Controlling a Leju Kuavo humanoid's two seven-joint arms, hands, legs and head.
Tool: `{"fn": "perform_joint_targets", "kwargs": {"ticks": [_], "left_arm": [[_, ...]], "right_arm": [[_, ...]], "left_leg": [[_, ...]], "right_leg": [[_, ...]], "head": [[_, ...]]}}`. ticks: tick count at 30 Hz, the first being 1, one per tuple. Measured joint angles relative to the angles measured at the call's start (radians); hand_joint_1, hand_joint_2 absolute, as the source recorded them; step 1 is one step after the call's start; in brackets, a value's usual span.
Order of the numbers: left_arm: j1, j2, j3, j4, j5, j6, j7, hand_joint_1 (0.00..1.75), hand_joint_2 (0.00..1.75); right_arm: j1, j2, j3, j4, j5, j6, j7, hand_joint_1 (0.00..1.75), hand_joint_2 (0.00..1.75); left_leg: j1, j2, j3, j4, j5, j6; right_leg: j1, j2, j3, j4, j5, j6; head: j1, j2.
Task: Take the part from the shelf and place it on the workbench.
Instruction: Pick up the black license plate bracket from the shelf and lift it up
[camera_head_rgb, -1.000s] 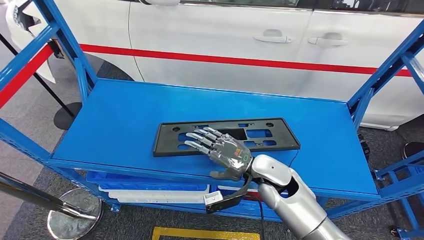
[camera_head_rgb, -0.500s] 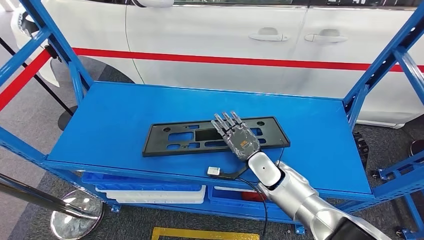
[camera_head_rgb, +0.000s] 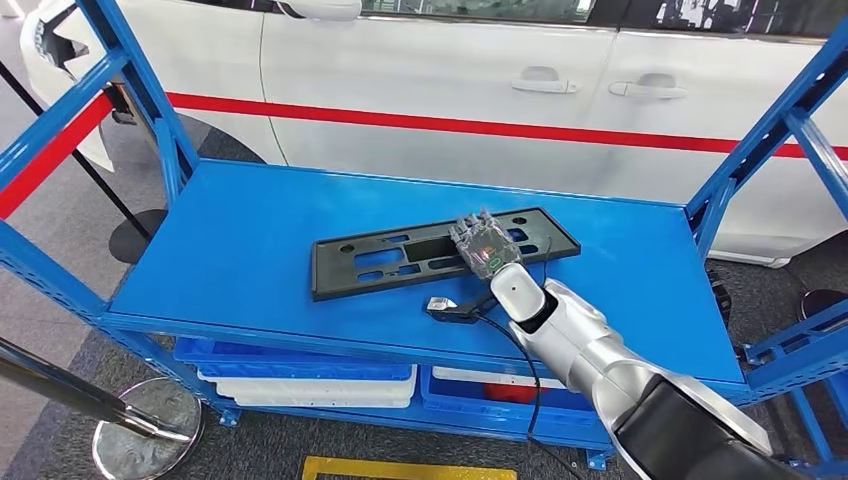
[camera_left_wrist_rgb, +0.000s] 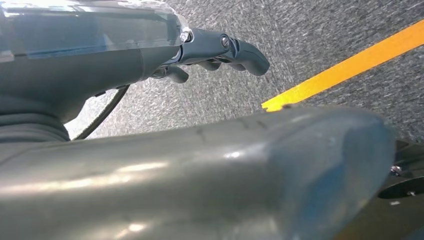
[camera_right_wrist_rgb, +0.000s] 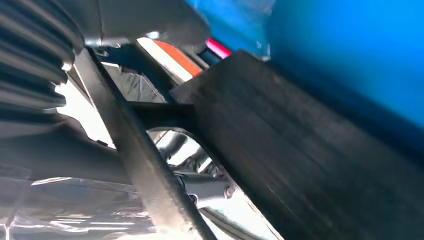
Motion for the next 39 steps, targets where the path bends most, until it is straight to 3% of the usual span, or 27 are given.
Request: {"fn": "perform_joint_targets", "kwargs": {"ticks": [1, 2, 3, 5, 7, 9, 12, 14, 16, 17, 18, 20, 22, 23, 27, 29, 31, 32, 33, 34, 37, 39], "left_arm": [[0.001, 0.0, 0.0, 0.0, 0.0, 0.0, 0.0, 0.0, 0.0], [0.002, 0.0, 0.0, 0.0, 0.0, 0.0, -0.001, 0.0, 0.0], [0.002, 0.0, 0.0, 0.0, 0.0, 0.0, -0.002, 0.0, 0.0], [0.001, 0.0, 0.0, 0.0, 0.0, 0.0, -0.005, 0.0, 0.0], [0.001, -0.002, 0.0, 0.0, 0.0, 0.0, -0.006, 0.0, 0.0], [0.001, -0.004, 0.0, 0.0, 0.0, 0.0, -0.006, 0.0, 0.0], [0.0, -0.004, 0.0, 0.0, 0.001, 0.0, -0.007, 0.0, 0.0], [0.001, -0.004, 0.0, 0.0, 0.001, 0.0, -0.007, 0.0, 0.0], [0.003, -0.004, 0.0, 0.0, 0.002, 0.0, -0.007, 0.0, 0.0], [0.004, -0.003, 0.0, 0.0, 0.002, 0.0, -0.007, 0.0, 0.0], [0.005, -0.003, 0.0, 0.0, 0.002, 0.0, -0.007, 0.0, 0.0], [0.005, -0.002, 0.0, 0.0, 0.002, -0.001, -0.007, 0.0, 0.0], [0.004, -0.001, 0.0, 0.0, 0.002, -0.001, -0.007, 0.0, 0.0], [0.003, -0.001, 0.0, 0.0, 0.001, -0.002, -0.007, 0.0, 0.0], [0.002, -0.001, 0.0, 0.0, 0.004, -0.006, -0.006, 0.0, 0.0], [0.0, 0.0, 0.0, 0.0, 0.005, -0.009, -0.006, 0.0, 0.87], [-0.001, 0.003, 0.0, 0.0, 0.004, -0.01, -0.006, 0.0, 1.75], [-0.001, 0.005, 0.0, 0.0, 0.005, -0.01, -0.008, 0.0, 1.75], [-0.001, 0.007, 0.0, 0.0, 0.007, -0.009, -0.013, 0.0, 1.75], [-0.001, 0.009, 0.0, 0.0, 0.011, -0.008, -0.019, 0.0, 1.75], [0.001, 0.012, 0.002, 0.0, 0.034, -0.01, -0.042, 0.0, 1.75], [0.004, 0.012, 0.017, 0.0, 0.079, -0.025, -0.067, 0.0, 1.75]], "right_arm": [[-0.001, 0.008, -0.008, 0.009, 0.002, -0.001, -0.008, 1.75, 1.75], [-0.002, 0.013, -0.015, 0.014, 0.004, -0.009, -0.016, 1.75, 1.75], [-0.001, 0.015, -0.021, 0.017, 0.006, -0.021, -0.025, 1.75, 1.75], [-0.001, 0.016, -0.032, 0.017, 0.009, -0.053, -0.047, 1.75, 1.75], [-0.001, 0.019, -0.043, 0.011, 0.014, -0.082, -0.066, 1.75, 1.75], [0.0, 0.024, -0.05, 0.004, 0.018, -0.096, -0.078, 1.75, 1.75], [0.004, 0.027, -0.059, -0.012, 0.018, -0.112, -0.099, 1.75, 1.75], [0.013, 0.025, -0.073, -0.031, 0.008, -0.132, -0.135, 1.75, 1.75], [0.026, 0.017, -0.091, -0.054, -0.008, -0.148, -0.175, 1.75, 1.75], [0.032, 0.011, -0.099, -0.065, -0.014, -0.151, -0.187, 1.75, 1.75], [0.036, 0.007, -0.106, -0.075, -0.018, -0.152, -0.195, 1.75, 1.75], [0.042, 0.001, -0.117, -0.09, -0.021, -0.152, -0.201, 1.75, 1.75], [0.047, -0.01, -0.125, -0.104, -0.034, -0.16, -0.215, 1.75, 1.75], [0.051, -0.018, -0.131, -0.115, -0.052, -0.172, -0.231, 1.75, 1.75], [0.078, -0.065, -0.178, -0.245, -0.181, -0.227, -0.331, 1.75, 1.75], [0.059, -0.082, -0.217, -0.375, -0.313, -0.187, -0.393, 1.75, 1.75], [-0.009, -0.084, -0.262, -0.505, -0.505, -0.059, -0.435, 1.75, 1.75], [-0.055, -0.082, -0.288, -0.56, -0.631, 0.036, -0.445, 1.75, 1.75], [-0.104, -0.081, -0.318, -0.608, -0.79, 0.149, -0.445, 1.75, 1.75], [-0.154, -0.079, -0.352, -0.644, -0.97, 0.264, -0.433, 1.75, 1.75], [-0.305, -0.073, -0.46, -0.701, -1.532, 0.549, -0.326, 1.75, 1.75], [-0.384, -0.065, -0.519, -0.71, -1.802, 0.637, -0.238, 1.75, 1.75]], "left_leg": [[0.0, 0.0, -0.003, 0.0, 0.001, 0.001], [-0.001, 0.0, -0.004, 0.0, 0.002, 0.001], [-0.001, 0.0, -0.005, 0.001, 0.003, 0.0], [-0.002, -0.002, -0.003, 0.001, 0.004, -0.002], [-0.004, -0.003, -0.004, 0.002, 0.006, -0.009], [-0.004, -0.003, -0.009, 0.002, 0.009, -0.019], [-0.003, -0.004, -0.016, 0.013, -0.002, -0.035], [-0.001, -0.006, -0.055, 0.098, -0.053, -0.043], [0.002, -0.006, -0.119, 0.232, -0.111, -0.048], [0.003, -0.006, -0.14, 0.275, -0.119, -0.051], [0.005, -0.005, -0.143, 0.279, -0.106, -0.054], [0.011, -0.005, -0.099, 0.176, -0.037, -0.058], [0.012, -0.007, -0.047, 0.061, 0.004, -0.055], [0.011, -0.009, -0.037, 0.036, 0.007, -0.051], [0.007, -0.019, -0.046, 0.029, 0.006, -0.024], [0.009, -0.02, -0.05, 0.027, 0.01, -0.015], [0.007, -0.017, -0.056, 0.027, 0.01, -0.011], [0.006, -0.017, -0.057, 0.027, 0.011, -0.011], [0.006, -0.019, -0.057, 0.027, 0.011, -0.011], [0.006, -0.023, -0.056, 0.027, 0.011, -0.011], [0.006, -0.039, -0.058, 0.026, 0.012, -0.015], [0.007, -0.045, -0.058, 0.022, 0.016, -0.025]], "right_leg": [[-0.001, 0.0, -0.024, 0.057, -0.023, 0.002], [-0.002, 0.0, -0.034, 0.086, -0.028, 0.003], [-0.002, 0.0, -0.026, 0.078, -0.015, 0.002], [0.0, 0.0, 0.04, -0.042, 0.05, -0.009], [0.007, -0.001, 0.1, -0.163, 0.091, -0.024], [0.013, -0.001, 0.11, -0.196, 0.095, -0.031], [0.007, -0.004, 0.114, -0.212, 0.106, -0.043], [0.003, -0.01, 0.116, -0.221, 0.112, -0.049], [0.003, -0.014, 0.113, -0.22, 0.111, -0.052], [0.003, -0.015, 0.113, -0.219, 0.11, -0.052], [0.002, -0.015, 0.113, -0.217, 0.109, -0.051], [-0.002, -0.013, 0.113, -0.206, 0.101, -0.045], [0.0, -0.011, 0.107, -0.19, 0.09, -0.034], [0.002, -0.011, 0.102, -0.183, 0.086, -0.028], [-0.002, -0.015, 0.085, -0.164, 0.074, -0.01], [-0.006, -0.013, 0.045, -0.085, 0.02, -0.003], [-0.006, -0.011, -0.015, 0.049, -0.05, 0.0], [-0.006, -0.011, -0.034, 0.097, -0.066, 0.0], [-0.006, -0.011, -0.037, 0.11, -0.059, 0.0], [-0.007, -0.011, -0.024, 0.083, -0.029, -0.002], [-0.005, -0.011, 0.049, -0.089, 0.083, -0.01], [0.003, -0.01, 0.066, -0.133, 0.1, -0.017]], "head": [[0.0, 0.0], [0.0, 0.0], [0.0, 0.0], [0.0, 0.0], [0.0, 0.0], [0.0, 0.0], [0.0, 0.0], [0.0, 0.0], [0.0, 0.0], [0.0, 0.0], [0.0, 0.0], [0.0, 0.0], [0.0, 0.0], [0.0, 0.0], [0.0, 0.0], [0.0, 0.0], [0.0, 0.0], [0.0, 0.0], [0.0, 0.0], [0.0, 0.0], [0.0, 0.0], [0.0, 0.0]]}}
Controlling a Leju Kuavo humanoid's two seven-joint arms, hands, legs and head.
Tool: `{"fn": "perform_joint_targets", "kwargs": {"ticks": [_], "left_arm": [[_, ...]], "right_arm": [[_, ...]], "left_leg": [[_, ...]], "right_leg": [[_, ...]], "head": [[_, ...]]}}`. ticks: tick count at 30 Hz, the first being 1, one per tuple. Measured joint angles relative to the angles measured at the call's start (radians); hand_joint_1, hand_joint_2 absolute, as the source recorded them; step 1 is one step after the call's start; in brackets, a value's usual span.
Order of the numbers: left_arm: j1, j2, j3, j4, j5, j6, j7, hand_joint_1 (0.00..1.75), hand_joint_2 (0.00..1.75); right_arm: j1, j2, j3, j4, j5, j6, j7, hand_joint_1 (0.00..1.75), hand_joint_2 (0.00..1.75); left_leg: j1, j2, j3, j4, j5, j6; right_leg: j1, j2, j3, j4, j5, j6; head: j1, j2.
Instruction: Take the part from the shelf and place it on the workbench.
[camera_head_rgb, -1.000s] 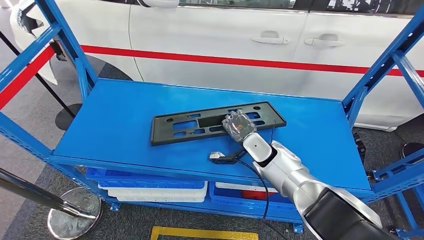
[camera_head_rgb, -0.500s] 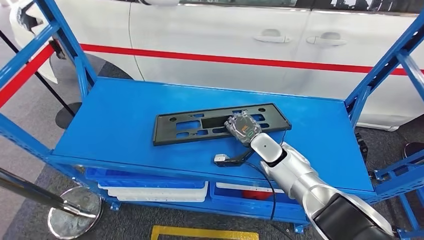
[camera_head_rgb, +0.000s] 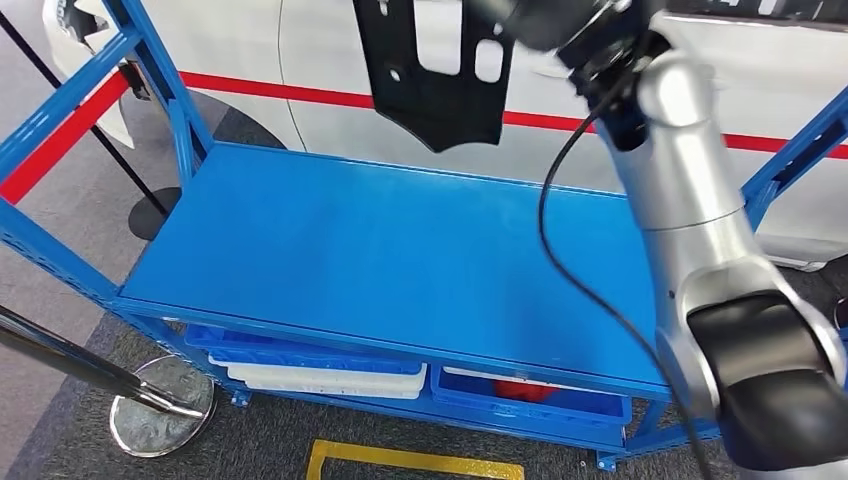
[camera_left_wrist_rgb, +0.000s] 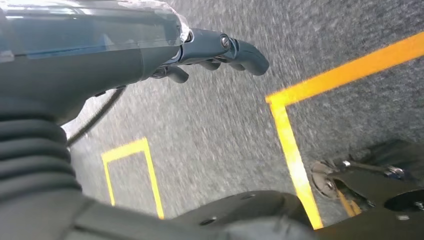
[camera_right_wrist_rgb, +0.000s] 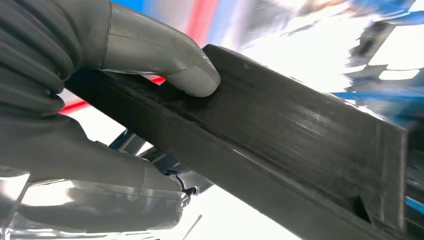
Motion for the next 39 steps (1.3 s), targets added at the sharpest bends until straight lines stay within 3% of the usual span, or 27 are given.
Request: {"fn": "perform_joint_targets", "kwargs": {"ticks": [2, 4, 7, 8, 9, 10, 13, 15, 19, 21, 23, 24, 25, 27, 29, 30, 35, 37, 38, 39], "left_arm": [[0.0, 0.0, 0.033, 0.0, 0.062, -0.023, -0.03, 0.0, 1.75], [-0.003, 0.0, 0.07, 0.0, 0.101, -0.037, -0.053, 0.0, 1.75], [-0.006, 0.0, 0.106, 0.0, 0.119, -0.05, -0.078, 0.0, 1.75], [-0.006, 0.0, 0.113, 0.0, 0.12, -0.052, -0.083, 0.0, 1.75], [-0.006, 0.0, 0.12, 0.0, 0.121, -0.053, -0.086, 0.0, 1.75], [-0.006, 0.001, 0.126, 0.0, 0.122, -0.054, -0.089, 0.0, 1.75], [-0.006, 0.001, 0.136, 0.0, 0.123, -0.054, -0.093, 0.0, 1.75], [-0.007, 0.002, 0.139, 0.0, 0.123, -0.054, -0.094, 0.0, 1.75], [-0.01, 0.002, 0.15, 0.0, 0.125, -0.054, -0.096, 0.0, 1.75], [-0.012, 0.002, 0.154, 0.0, 0.126, -0.054, -0.097, 0.0, 1.75], [-0.014, 0.002, 0.156, 0.0, 0.126, -0.055, -0.097, 0.0, 1.75], [-0.015, 0.002, 0.156, 0.0, 0.126, -0.055, -0.097, 0.0, 1.75], [-0.015, 0.002, 0.156, 0.0, 0.126, -0.055, -0.097, 0.0, 1.75], [-0.016, 0.002, 0.157, 0.0, 0.125, -0.055, -0.097, 0.0, 1.75], [-0.015, 0.002, 0.157, 0.0, 0.124, -0.054, -0.098, 0.0, 1.75], [-0.014, 0.002, 0.157, 0.0, 0.124, -0.054, -0.098, 0.0, 1.75], [-0.014, 0.002, 0.157, 0.0, 0.124, -0.053, -0.098, 0.0, 1.75], [-0.013, 0.002, 0.157, 0.0, 0.12, -0.054, -0.098, 0.0, 1.75], [-0.013, 0.003, 0.157, 0.0, 0.115, -0.053, -0.093, 0.0, 1.75], [-0.014, 0.003, 0.157, 0.0, 0.109, -0.05, -0.091, 0.0, 1.75]], "right_arm": [[-0.058, 0.006, -0.025, -0.006, -0.148, 0.024, 0.063, 1.75, 1.75], [-0.098, 0.002, -0.026, -0.017, -0.225, 0.03, 0.095, 1.75, 1.75], [-0.122, -0.026, -0.003, -0.035, -0.319, 0.037, 0.126, 1.75, 1.75], [-0.122, -0.035, 0.011, -0.04, -0.343, 0.038, 0.133, 1.75, 1.75], [-0.121, -0.042, 0.023, -0.044, -0.359, 0.038, 0.138, 1.75, 1.75], [-0.121, -0.047, 0.033, -0.049, -0.37, 0.037, 0.141, 1.75, 1.75], [-0.134, -0.054, 0.049, -0.067, -0.383, 0.037, 0.141, 1.75, 1.75], [-0.142, -0.055, 0.055, -0.073, -0.392, 0.037, 0.14, 1.75, 1.75], [-0.145, -0.054, 0.066, -0.082, -0.405, 0.037, 0.14, 1.75, 1.75], [-0.148, -0.05, 0.068, -0.085, -0.407, 0.037, 0.14, 1.75, 1.75], [-0.147, -0.044, 0.07, -0.086, -0.408, 0.037, 0.14, 1.75, 1.75], [-0.145, -0.042, 0.071, -0.086, -0.408, 0.037, 0.14, 1.75, 1.75], [-0.144, -0.042, 0.072, -0.086, -0.408, 0.037, 0.14, 1.75, 1.75], [-0.145, -0.042, 0.073, -0.089, -0.413, 0.037, 0.14, 1.75, 1.75], [-0.145, -0.041, 0.073, -0.095, -0.424, 0.038, 0.139, 1.75, 1.75], [-0.145, -0.041, 0.074, -0.097, -0.428, 0.038, 0.139, 1.75, 1.75], [-0.145, -0.041, 0.074, -0.098, -0.431, 0.038, 0.138, 1.75, 1.75], [-0.135, -0.04, 0.078, -0.118, -0.45, 0.037, 0.138, 1.75, 1.75], [-0.122, -0.045, 0.082, -0.143, -0.469, 0.038, 0.137, 1.75, 1.75], [-0.086, -0.058, 0.091, -0.189, -0.495, 0.04, 0.126, 1.75, 1.75]], "left_leg": [[0.0, -0.002, 0.001, -0.005, 0.001, -0.012], [-0.003, 0.006, -0.011, 0.016, -0.019, -0.022], [-0.003, 0.021, -0.081, 0.183, -0.102, -0.03], [-0.003, 0.023, -0.105, 0.24, -0.117, -0.031], [-0.003, 0.024, -0.117, 0.265, -0.113, -0.03], [-0.003, 0.024, -0.114, 0.252, -0.09, -0.028], [-0.006, 0.023, -0.042, 0.083, 0.007, -0.014], [-0.01, 0.022, -0.013, 0.023, 0.01, -0.007], [-0.005, 0.022, -0.001, -0.004, 0.005, 0.005], [-0.001, 0.024, 0.004, -0.011, 0.006, 0.012], [-0.001, 0.025, 0.005, -0.011, 0.005, 0.014], [0.0, 0.024, 0.006, -0.009, 0.004, 0.014], [0.001, 0.024, 0.007, -0.008, 0.002, 0.013], [0.003, 0.022, 0.011, -0.003, -0.004, 0.007], [0.004, 0.022, 0.012, 0.001, -0.01, -0.001], [0.003, 0.021, 0.012, 0.002, -0.011, -0.003], [0.002, 0.021, 0.011, 0.003, -0.011, -0.005], [0.001, 0.023, 0.009, 0.002, -0.01, -0.013], [0.001, 0.024, 0.001, 0.02, -0.024, -0.021], [0.0, 0.025, -0.027, 0.094, -0.055, -0.027]], "right_leg": [[0.001, 0.0, 0.009, -0.017, -0.001, -0.008], [-0.005, 0.001, 0.027, -0.051, -0.008, -0.021], [-0.002, 0.0, 0.041, -0.074, -0.013, -0.036], [0.001, 0.001, 0.044, -0.073, -0.015, -0.037], [0.003, 0.002, 0.046, -0.071, -0.017, -0.038], [0.004, 0.003, 0.048, -0.067, -0.02, -0.038], [0.008, 0.007, 0.051, -0.054, -0.034, -0.034], [0.01, 0.009, 0.047, -0.047, -0.039, -0.027], [0.01, 0.009, 0.032, -0.026, -0.056, -0.008], [0.005, 0.01, -0.015, 0.067, -0.104, 0.001], [-0.002, 0.01, -0.087, 0.197, -0.147, 0.01], [-0.006, 0.01, -0.111, 0.232, -0.146, 0.013], [-0.01, 0.01, -0.117, 0.23, -0.125, 0.016], [-0.017, 0.007, -0.081, 0.124, -0.045, 0.02], [-0.018, 0.003, -0.037, 0.019, 0.006, 0.021], [-0.018, 0.002, -0.027, -0.003, 0.012, 0.021], [-0.015, 0.001, -0.025, -0.004, 0.009, 0.02], [-0.01, 0.004, -0.027, -0.014, 0.007, 0.009], [-0.01, 0.006, -0.025, -0.022, 0.007, -0.003], [-0.007, 0.008, -0.021, -0.029, 0.005, -0.016]], "head": [[0.0, 0.0], [-0.001, 0.0], [-0.001, 0.0], [-0.001, 0.0], [-0.001, 0.0], [-0.001, 0.0], [-0.001, 0.0], [-0.001, 0.0], [-0.001, 0.0], [-0.001, 0.0], [-0.001, 0.0], [-0.001, 0.0], [-0.001, 0.0], [-0.001, 0.0], [-0.001, 0.0], [-0.001, 0.0], [-0.001, 0.0], [-0.001, 0.0], [-0.001, 0.0], [-0.001, 0.0]]}}
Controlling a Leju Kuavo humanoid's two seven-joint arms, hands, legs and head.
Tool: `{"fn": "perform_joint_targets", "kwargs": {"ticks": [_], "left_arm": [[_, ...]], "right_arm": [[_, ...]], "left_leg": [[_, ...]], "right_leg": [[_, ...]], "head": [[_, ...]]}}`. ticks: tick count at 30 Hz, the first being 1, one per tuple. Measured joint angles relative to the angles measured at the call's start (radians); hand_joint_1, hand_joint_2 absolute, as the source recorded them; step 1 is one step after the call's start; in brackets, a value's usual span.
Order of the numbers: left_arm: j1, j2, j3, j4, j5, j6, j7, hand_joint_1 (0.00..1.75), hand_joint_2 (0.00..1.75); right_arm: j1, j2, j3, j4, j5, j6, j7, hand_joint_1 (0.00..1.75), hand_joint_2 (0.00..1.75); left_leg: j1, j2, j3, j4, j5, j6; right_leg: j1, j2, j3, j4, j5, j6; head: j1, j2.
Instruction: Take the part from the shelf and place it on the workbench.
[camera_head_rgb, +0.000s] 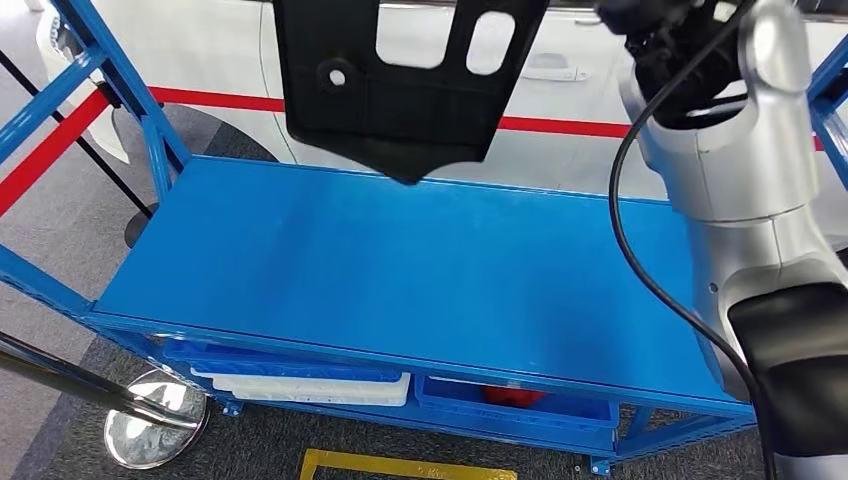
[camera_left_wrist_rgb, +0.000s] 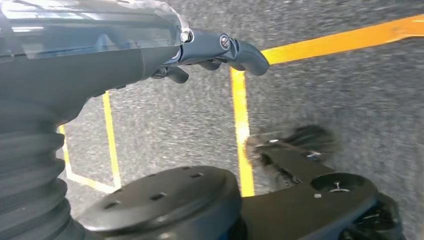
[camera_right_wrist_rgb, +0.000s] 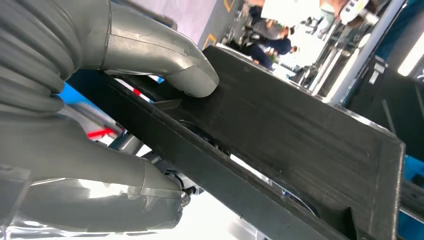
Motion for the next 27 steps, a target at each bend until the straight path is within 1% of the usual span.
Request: {"fn": "perform_joint_targets", "kwargs": {"ticks": [1, 2, 3, 4, 5, 6, 8, 9, 10, 11, 12, 14, 15, 16, 17, 18, 19, 20, 21, 22, 23, 24, 25, 26, 27], "left_arm": [[-0.001, 0.0, 0.0, 0.0, -0.006, 0.004, 0.001, 0.0, 1.75], [-0.002, 0.001, -0.001, 0.0, -0.016, 0.012, -0.001, 0.0, 1.75], [-0.001, 0.001, -0.003, 0.0, -0.025, 0.021, -0.008, 0.0, 1.75], [0.002, 0.001, -0.005, 0.0, -0.032, 0.034, -0.009, 0.0, 1.75], [0.005, 0.0, -0.007, 0.0, -0.038, 0.051, -0.007, 0.0, 1.75], [0.006, -0.001, -0.009, 0.0, -0.041, 0.069, 0.001, 0.0, 1.75], [0.004, -0.005, -0.009, 0.0, -0.042, 0.103, 0.024, 0.0, 1.75], [0.002, -0.008, -0.01, 0.0, -0.041, 0.114, 0.038, 0.0, 1.75], [0.0, -0.01, -0.01, 0.0, -0.038, 0.121, 0.052, 0.0, 1.75], [-0.001, -0.012, -0.01, 0.0, -0.034, 0.125, 0.064, 0.0, 1.75], [-0.002, -0.014, -0.01, 0.0, -0.029, 0.125, 0.073, 0.0, 1.75], [-0.003, -0.014, -0.009, 0.0, -0.026, 0.124, 0.08, 0.0, 1.75], [-0.003, -0.014, -0.009, 0.0, -0.027, 0.123, 0.082, 0.0, 1.75], [-0.003, -0.014, -0.009, 0.0, -0.028, 0.122, 0.082, 0.0, 1.75], [-0.003, -0.014, -0.01, 0.0, -0.029, 0.121, 0.083, 0.0, 1.75], [-0.004, -0.014, -0.01, 0.0, -0.031, 0.119, 0.083, 0.0, 1.75], [-0.004, -0.014, -0.01, 0.0, -0.033, 0.116, 0.083, 0.0, 1.75], [-0.005, -0.015, -0.01, 0.0, -0.036, 0.113, 0.084, 0.0, 1.75], [-0.005, -0.015, -0.01, 0.0, -0.039, 0.11, 0.085, 0.0, 1.75], [-0.006, -0.015, -0.01, 0.0, -0.042, 0.107, 0.086, 0.0, 1.75], [-0.006, -0.015, -0.01, 0.0, -0.045, 0.105, 0.087, 0.0, 1.75], [-0.006, -0.015, -0.01, 0.0, -0.047, 0.105, 0.088, 0.0, 1.75], [-0.006, -0.015, -0.01, 0.0, -0.048, 0.104, 0.088, 0.0, 1.75], [-0.006, -0.015, -0.01, 0.0, -0.049, 0.104, 0.088, 0.0, 1.75], [-0.007, -0.015, -0.01, 0.0, -0.05, 0.103, 0.088, 0.0, 1.75]], "right_arm": [[0.039, -0.015, 0.008, -0.045, -0.017, 0.004, -0.015, 1.75, 1.75], [0.082, -0.03, 0.015, -0.094, -0.03, 0.009, -0.033, 1.75, 1.75], [0.124, -0.039, 0.02, -0.135, -0.032, 0.013, -0.05, 1.75, 1.75], [0.146, -0.042, 0.02, -0.162, -0.025, 0.013, -0.058, 1.75, 1.75], [0.166, -0.042, 0.02, -0.185, -0.018, 0.012, -0.06, 1.75, 1.75], [0.186, -0.043, 0.02, -0.205, -0.013, 0.009, -0.057, 1.75, 1.75], [0.219, -0.043, 0.019, -0.236, -0.008, 0.0, -0.048, 1.75, 1.75], [0.233, -0.044, 0.018, -0.248, -0.007, -0.005, -0.044, 1.75, 1.75], [0.243, -0.044, 0.016, -0.258, -0.007, -0.008, -0.042, 1.75, 1.75], [0.251, -0.043, 0.013, -0.267, -0.008, -0.013, -0.041, 1.75, 1.75], [0.26, -0.04, 0.009, -0.274, -0.009, -0.017, -0.041, 1.75, 1.75], [0.282, -0.032, 0.003, -0.286, -0.011, -0.029, -0.043, 1.75, 1.75], [0.295, -0.03, 0.0, -0.29, -0.011, -0.033, -0.044, 1.75, 1.75], [0.306, -0.028, -0.003, -0.294, -0.011, -0.036, -0.044, 1.75, 1.75], [0.313, -0.028, -0.005, -0.297, -0.01, -0.039, -0.044, 1.75, 1.75], [0.317, -0.028, -0.008, -0.302, -0.008, -0.041, -0.045, 1.75, 1.75], [0.318, -0.028, -0.01, -0.307, -0.005, -0.043, -0.047, 1.75, 1.75], [0.32, -0.028, -0.013, -0.314, -0.001, -0.046, -0.05, 1.75, 1.75], [0.323, -0.027, -0.014, -0.32, 0.006, -0.048, -0.054, 1.75, 1.75], [0.329, -0.026, -0.015, -0.326, 0.013, -0.05, -0.059, 1.75, 1.75], [0.336, -0.025, -0.016, -0.33, 0.021, -0.051, -0.065, 1.75, 1.75], [0.344, -0.026, -0.016, -0.334, 0.029, -0.052, -0.069, 1.75, 1.75], [0.35, -0.028, -0.017, -0.337, 0.035, -0.053, -0.072, 1.75, 1.75], [0.355, -0.031, -0.017, -0.339, 0.04, -0.053, -0.074, 1.75, 1.75], [0.358, -0.036, -0.017, -0.341, 0.043, -0.054, -0.076, 1.75, 1.75]], "left_leg": [[0.0, 0.001, -0.02, 0.059, -0.022, -0.002], [-0.001, 0.001, -0.031, 0.1, -0.033, -0.001], [-0.002, 0.001, -0.026, 0.099, -0.018, 0.004], [-0.003, 0.001, 0.003, 0.037, 0.01, 0.01], [-0.006, 0.0, 0.026, -0.015, 0.031, 0.015], [-0.008, 0.0, 0.04, -0.05, 0.038, 0.019], [-0.011, 0.0, 0.047, -0.075, 0.032, 0.023], [-0.009, 0.002, 0.049, -0.084, 0.031, 0.027], [-0.006, 0.003, 0.051, -0.092, 0.034, 0.031], [-0.003, 0.004, 0.052, -0.098, 0.04, 0.036], [-0.001, 0.006, 0.053, -0.102, 0.043, 0.039], [-0.002, 0.009, 0.052, -0.102, 0.046, 0.043], [-0.002, 0.01, 0.051, -0.101, 0.046, 0.043], [-0.002, 0.011, 0.049, -0.098, 0.046, 0.043], [-0.002, 0.011, 0.047, -0.095, 0.046, 0.043], [-0.002, 0.012, 0.045, -0.092, 0.047, 0.042], [-0.002, 0.012, 0.044, -0.09, 0.047, 0.041], [-0.004, 0.012, 0.042, -0.087, 0.048, 0.037], [-0.006, 0.012, 0.039, -0.085, 0.05, 0.032], [-0.007, 0.012, 0.036, -0.084, 0.053, 0.026], [-0.008, 0.012, 0.033, -0.085, 0.057, 0.018], [-0.009, 0.011, 0.031, -0.086, 0.062, 0.011], [-0.008, 0.011, 0.028, -0.084, 0.059, 0.006], [-0.008, 0.011, 0.022, -0.073, 0.043, 0.001], [-0.008, 0.011, 0.012, -0.042, 0.01, -0.003]], "right_leg": [[0.001, 0.002, 0.005, -0.002, 0.0, -0.009], [0.002, 0.005, 0.011, -0.005, -0.001, -0.017], [0.006, 0.009, 0.015, -0.003, -0.005, -0.018], [0.007, 0.012, 0.016, -0.003, -0.007, -0.017], [0.008, 0.015, 0.016, -0.001, -0.008, -0.014], [0.009, 0.018, 0.013, 0.001, -0.008, -0.011], [0.01, 0.02, 0.004, 0.002, -0.002, 0.0], [0.009, 0.019, 0.0, 0.003, -0.002, 0.005], [0.009, 0.017, -0.004, 0.01, -0.009, 0.011], [0.009, 0.016, -0.013, 0.032, -0.027, 0.017], [0.008, 0.014, -0.029, 0.073, -0.055, 0.022], [0.005, 0.013, -0.078, 0.196, -0.118, 0.03], [0.002, 0.013, -0.099, 0.249, -0.137, 0.034], [0.0, 0.012, -0.108, 0.274, -0.139, 0.037], [-0.003, 0.011, -0.1, 0.263, -0.124, 0.039], [-0.006, 0.01, -0.074, 0.218, -0.094, 0.04], [-0.008, 0.009, -0.037, 0.15, -0.062, 0.04], [-0.007, 0.008, -0.003, 0.085, -0.039, 0.037], [-0.005, 0.008, 0.021, 0.038, -0.025, 0.033], [-0.003, 0.009, 0.031, 0.013, -0.021, 0.027], [0.0, 0.01, 0.03, 0.007, -0.021, 0.021], [0.0, 0.01, 0.026, 0.005, -0.016, 0.013], [-0.002, 0.008, 0.023, 0.003, -0.01, 0.005], [-0.004, 0.006, 0.018, 0.0, -0.002, -0.002], [-0.006, 0.004, 0.012, -0.003, 0.005, -0.01]], "head": [[0.0, 0.0], [0.0, 0.0], [0.0, 0.0], [0.0, 0.0], [0.0, 0.0], [0.0, 0.0], [0.0, 0.0], [0.0, 0.0], [0.0, 0.0], [0.0, 0.0], [0.0, 0.0], [0.0, 0.0], [0.0, 0.0], [0.0, 0.0], [0.0, 0.0], [0.0, 0.0], [0.0, 0.0], [0.0, 0.0], [0.0, 0.0], [0.0, 0.0], [0.0, 0.0], [0.0, 0.0], [0.0, 0.0], [0.0, 0.0], [0.0, 0.0]]}}
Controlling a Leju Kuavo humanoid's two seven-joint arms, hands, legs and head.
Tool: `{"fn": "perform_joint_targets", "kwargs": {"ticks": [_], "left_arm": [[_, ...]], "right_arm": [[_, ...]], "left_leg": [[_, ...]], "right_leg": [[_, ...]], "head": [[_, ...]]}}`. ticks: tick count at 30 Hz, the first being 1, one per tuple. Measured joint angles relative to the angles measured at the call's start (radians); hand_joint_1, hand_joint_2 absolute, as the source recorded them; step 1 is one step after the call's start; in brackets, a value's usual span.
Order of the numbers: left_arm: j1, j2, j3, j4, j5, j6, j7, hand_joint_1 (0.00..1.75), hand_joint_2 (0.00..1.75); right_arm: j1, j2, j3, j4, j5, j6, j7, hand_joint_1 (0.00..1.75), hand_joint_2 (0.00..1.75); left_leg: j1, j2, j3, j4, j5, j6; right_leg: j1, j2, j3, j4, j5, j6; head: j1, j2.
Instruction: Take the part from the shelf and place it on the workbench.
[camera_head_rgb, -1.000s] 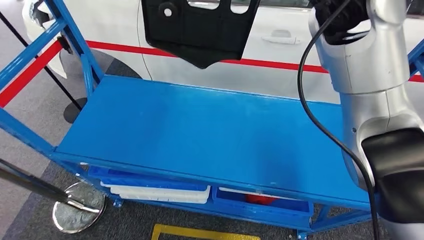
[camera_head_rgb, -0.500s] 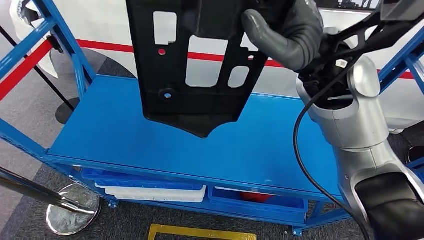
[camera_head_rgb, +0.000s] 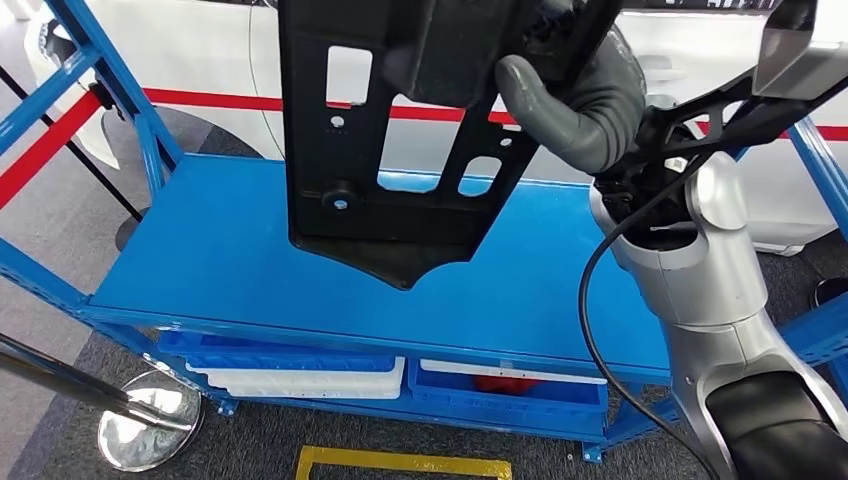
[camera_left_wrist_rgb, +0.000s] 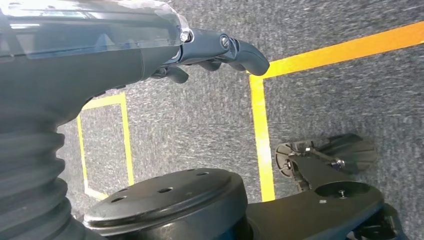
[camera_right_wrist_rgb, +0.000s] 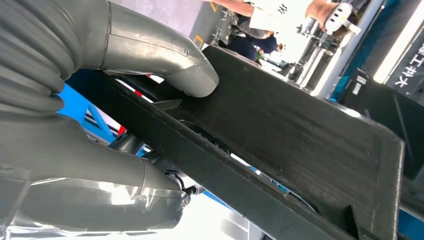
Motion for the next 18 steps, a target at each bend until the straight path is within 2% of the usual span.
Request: {"fn": "perform_joint_targets", "kwargs": {"ticks": [3, 4, 5, 6, 8, 9, 10, 11, 13, 14, 15, 16, 18], "left_arm": [[-0.006, 0.0, -0.001, 0.0, -0.004, -0.001, 0.0, 0.0, 1.75], [-0.007, 0.0, -0.001, 0.0, -0.007, -0.001, 0.001, 0.0, 1.75], [-0.007, 0.0, -0.002, 0.0, -0.01, -0.001, 0.002, 0.0, 1.75], [-0.005, 0.001, -0.003, 0.0, -0.012, 0.0, 0.003, 0.0, 1.75], [0.002, 0.002, -0.009, 0.0, -0.016, 0.001, 0.009, 0.0, 1.75], [0.005, 0.003, -0.012, 0.0, -0.019, 0.002, 0.012, 0.0, 1.75], [0.009, 0.004, -0.015, 0.0, -0.023, 0.004, 0.014, 0.0, 1.75], [0.011, 0.004, -0.018, 0.0, -0.028, 0.005, 0.016, 0.0, 1.75], [0.013, 0.002, -0.022, 0.0, -0.037, 0.007, 0.018, 0.0, 1.75], [0.012, 0.001, -0.024, 0.001, -0.04, 0.007, 0.02, 0.0, 1.75], [0.01, -0.001, -0.026, 0.001, -0.043, 0.007, 0.022, 0.0, 1.75], [0.008, -0.002, -0.029, 0.001, -0.045, 0.007, 0.023, 0.0, 1.75], [0.005, -0.002, -0.035, 0.001, -0.046, 0.007, 0.024, 0.0, 1.75]], "right_arm": [[0.011, -0.013, 0.0, -0.009, 0.01, -0.001, -0.004, 1.75, 1.75], [0.017, -0.015, 0.0, -0.013, 0.013, -0.002, -0.005, 1.75, 1.75], [0.023, -0.016, 0.0, -0.016, 0.017, -0.002, -0.005, 1.75, 1.75], [0.029, -0.016, -0.002, -0.021, 0.021, -0.002, -0.006, 1.75, 1.75], [0.038, -0.016, -0.008, -0.033, 0.033, -0.002, -0.008, 1.75, 1.75], [0.042, -0.016, -0.012, -0.04, 0.04, -0.002, -0.011, 1.75, 1.75], [0.047, -0.017, -0.016, -0.045, 0.047, -0.002, -0.015, 1.75, 1.75], [0.052, -0.017, -0.019, -0.049, 0.056, -0.001, -0.018, 1.75, 1.75], [0.064, -0.017, -0.022, -0.056, 0.073, -0.003, -0.019, 1.75, 1.75], [0.067, -0.016, -0.024, -0.059, 0.082, -0.005, -0.017, 1.75, 1.75], [0.069, -0.016, -0.027, -0.063, 0.088, -0.007, -0.013, 1.75, 1.75], [0.069, -0.015, -0.032, -0.067, 0.092, -0.009, -0.01, 1.75, 1.75], [0.069, -0.013, -0.042, -0.072, 0.092, -0.011, -0.004, 1.75, 1.75]], "left_leg": [[0.001, 0.0, -0.035, 0.173, -0.128, -0.006], [0.001, 0.0, -0.031, 0.21, -0.149, -0.006], [0.001, 0.0, -0.012, 0.213, -0.152, -0.004], [0.001, 0.0, 0.025, 0.177, -0.139, -0.001], [-0.001, 0.0, 0.12, 0.037, -0.099, 0.009], [-0.003, -0.001, 0.154, -0.024, -0.086, 0.013], [-0.006, -0.002, 0.17, -0.061, -0.08, 0.018], [-0.009, -0.004, 0.171, -0.074, -0.078, 0.023], [-0.009, -0.006, 0.155, -0.074, -0.06, 0.033], [-0.007, -0.005, 0.146, -0.075, -0.047, 0.04], [-0.005, -0.003, 0.135, -0.077, -0.033, 0.047], [-0.004, 0.0, 0.124, -0.078, -0.02, 0.053], [-0.006, 0.003, 0.097, -0.076, 0.002, 0.061]], "right_leg": [[0.003, -0.003, -0.026, 0.001, 0.022, -0.01], [0.005, -0.004, -0.036, 0.002, 0.029, -0.01], [0.007, -0.003, -0.047, 0.003, 0.037, -0.01], [0.008, -0.002, -0.057, 0.004, 0.045, -0.009], [0.01, 0.0, -0.074, 0.005, 0.061, -0.004], [0.011, 0.0, -0.08, 0.006, 0.069, 0.001], [0.012, 0.0, -0.086, 0.007, 0.078, 0.006], [0.013, -0.002, -0.091, 0.005, 0.087, 0.012], [0.014, -0.004, -0.097, -0.002, 0.103, 0.023], [0.013, -0.004, -0.104, 0.001, 0.093, 0.029], [0.012, -0.003, -0.114, 0.019, 0.065, 0.034], [0.009, -0.002, -0.128, 0.058, 0.016, 0.038], [0.006, -0.002, -0.155, 0.184, -0.083, 0.044]], "head": [[0.0, 0.0], [0.0, 0.0], [0.0, 0.0], [0.0, 0.0], [0.0, 0.0], [0.0, 0.0], [0.0, 0.0], [0.0, 0.0], [0.0, 0.0], [0.0, 0.0], [0.0, 0.0], [0.0, 0.0], [0.0, 0.0]]}}
